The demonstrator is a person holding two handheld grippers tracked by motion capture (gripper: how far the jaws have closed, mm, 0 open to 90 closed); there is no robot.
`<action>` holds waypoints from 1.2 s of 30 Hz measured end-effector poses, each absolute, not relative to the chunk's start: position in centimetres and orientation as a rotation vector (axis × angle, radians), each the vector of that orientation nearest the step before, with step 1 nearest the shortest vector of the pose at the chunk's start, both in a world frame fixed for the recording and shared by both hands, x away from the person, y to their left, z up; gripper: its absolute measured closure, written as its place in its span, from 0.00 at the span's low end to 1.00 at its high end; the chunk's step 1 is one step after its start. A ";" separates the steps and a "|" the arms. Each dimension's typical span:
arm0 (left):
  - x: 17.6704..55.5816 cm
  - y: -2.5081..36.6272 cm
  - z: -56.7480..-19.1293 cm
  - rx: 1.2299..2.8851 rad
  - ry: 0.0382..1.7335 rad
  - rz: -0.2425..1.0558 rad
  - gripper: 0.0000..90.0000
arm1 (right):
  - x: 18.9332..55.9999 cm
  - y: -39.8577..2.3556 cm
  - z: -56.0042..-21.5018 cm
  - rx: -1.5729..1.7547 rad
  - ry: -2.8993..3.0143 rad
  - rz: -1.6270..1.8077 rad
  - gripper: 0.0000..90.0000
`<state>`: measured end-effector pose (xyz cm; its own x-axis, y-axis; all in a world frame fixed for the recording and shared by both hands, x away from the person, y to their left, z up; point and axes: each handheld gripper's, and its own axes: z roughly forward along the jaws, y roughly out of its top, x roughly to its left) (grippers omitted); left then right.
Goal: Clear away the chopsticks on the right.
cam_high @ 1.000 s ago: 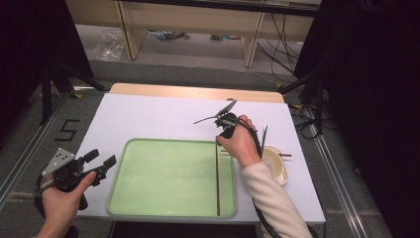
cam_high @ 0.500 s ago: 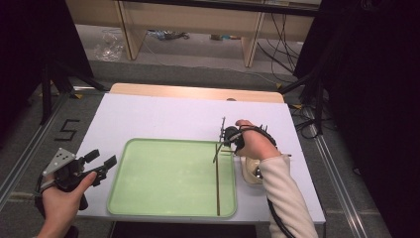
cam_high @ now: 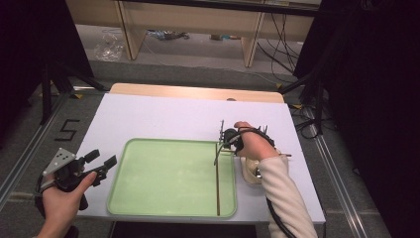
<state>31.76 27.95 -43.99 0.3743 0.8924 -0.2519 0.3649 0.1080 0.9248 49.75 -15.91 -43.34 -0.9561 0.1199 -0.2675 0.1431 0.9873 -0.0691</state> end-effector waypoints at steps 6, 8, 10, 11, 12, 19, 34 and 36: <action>31.7 28.0 -44.0 1.475 1.197 0.572 0.30 | 49.9 -15.8 -43.6 0.147 2.862 -0.107 0.76; 31.8 28.0 -44.0 1.475 1.195 0.572 0.30 | 50.0 -15.7 -43.6 0.157 2.866 -0.113 0.77; 31.8 27.9 -44.0 1.476 1.196 0.572 0.30 | 49.9 -15.7 -43.7 0.155 2.866 -0.110 0.77; 31.8 28.0 -44.0 1.475 1.197 0.572 0.30 | 50.0 -15.7 -43.7 0.153 2.868 -0.110 0.77; 31.8 28.0 -44.0 1.475 1.198 0.572 0.30 | 50.0 -15.7 -43.7 0.151 2.868 -0.110 0.78; 31.8 27.9 -44.0 1.475 1.196 0.571 0.30 | 50.0 -15.7 -43.7 0.143 2.864 -0.111 0.81; 31.7 28.0 -43.9 1.482 1.203 0.571 0.30 | 50.0 -15.4 -44.2 0.131 2.872 -0.146 0.88; 31.7 28.0 -43.9 1.482 1.202 0.573 0.30 | 50.1 -15.4 -44.4 0.084 2.863 -0.157 0.89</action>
<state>31.75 27.98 -43.92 0.3702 0.8950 -0.2490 0.3697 0.1039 0.9233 50.07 -15.40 -44.36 -0.9613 0.0424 -0.2721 0.0719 0.9925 -0.0992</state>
